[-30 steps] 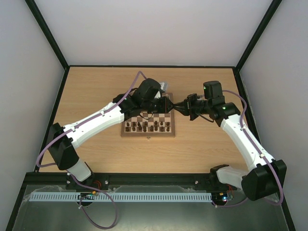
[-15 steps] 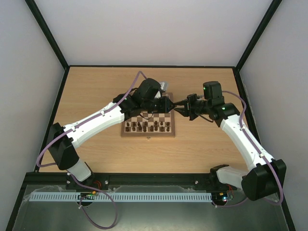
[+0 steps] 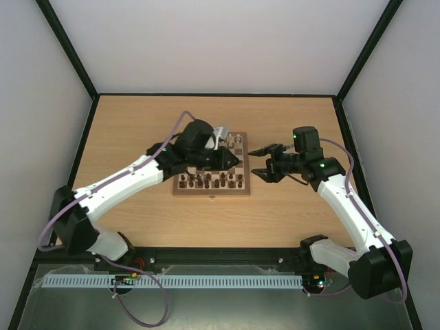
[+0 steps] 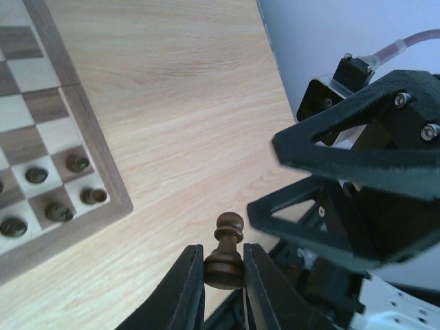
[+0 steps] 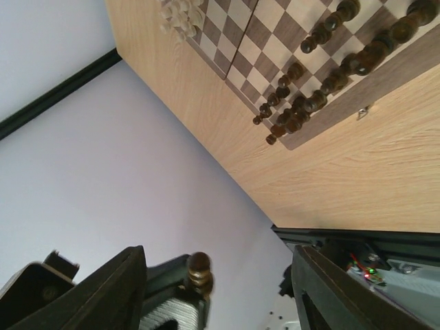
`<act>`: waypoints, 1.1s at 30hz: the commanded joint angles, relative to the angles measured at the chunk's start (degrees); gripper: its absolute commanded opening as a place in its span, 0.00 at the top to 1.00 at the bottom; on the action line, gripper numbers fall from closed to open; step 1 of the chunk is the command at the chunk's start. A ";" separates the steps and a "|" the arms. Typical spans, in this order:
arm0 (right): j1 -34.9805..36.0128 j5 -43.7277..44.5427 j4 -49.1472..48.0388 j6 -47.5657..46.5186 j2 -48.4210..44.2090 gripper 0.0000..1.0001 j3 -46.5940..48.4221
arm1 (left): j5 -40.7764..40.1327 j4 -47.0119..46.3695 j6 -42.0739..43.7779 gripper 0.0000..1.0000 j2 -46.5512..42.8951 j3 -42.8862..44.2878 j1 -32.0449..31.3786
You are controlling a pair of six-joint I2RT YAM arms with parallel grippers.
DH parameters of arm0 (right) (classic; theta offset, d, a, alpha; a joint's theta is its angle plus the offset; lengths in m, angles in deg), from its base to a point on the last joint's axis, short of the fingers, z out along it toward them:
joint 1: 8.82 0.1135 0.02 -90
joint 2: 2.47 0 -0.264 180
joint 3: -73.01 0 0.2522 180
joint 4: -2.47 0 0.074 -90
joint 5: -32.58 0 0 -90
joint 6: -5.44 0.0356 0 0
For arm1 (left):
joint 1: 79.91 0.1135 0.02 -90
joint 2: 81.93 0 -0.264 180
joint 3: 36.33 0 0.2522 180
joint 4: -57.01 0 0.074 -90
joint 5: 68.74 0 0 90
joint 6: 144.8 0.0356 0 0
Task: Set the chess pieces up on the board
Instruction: Place the chess piece on the chessboard.
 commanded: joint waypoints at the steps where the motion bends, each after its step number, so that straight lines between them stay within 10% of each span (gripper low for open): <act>1: -2.55 -4.65 6.20 -5.84 -4.95 0.39 -3.29 | 8.47 -1.37 -2.04 0.87 -9.45 -6.52 4.53; 12: -3.28 -19.69 -5.81 -11.76 -4.15 0.41 0.65 | 31.73 -28.84 -25.28 0.84 -23.81 -28.65 12.86; 33: 7.62 -32.56 -3.44 -17.93 8.65 0.60 13.24 | 37.75 -39.96 -33.80 0.81 -24.05 -31.31 13.23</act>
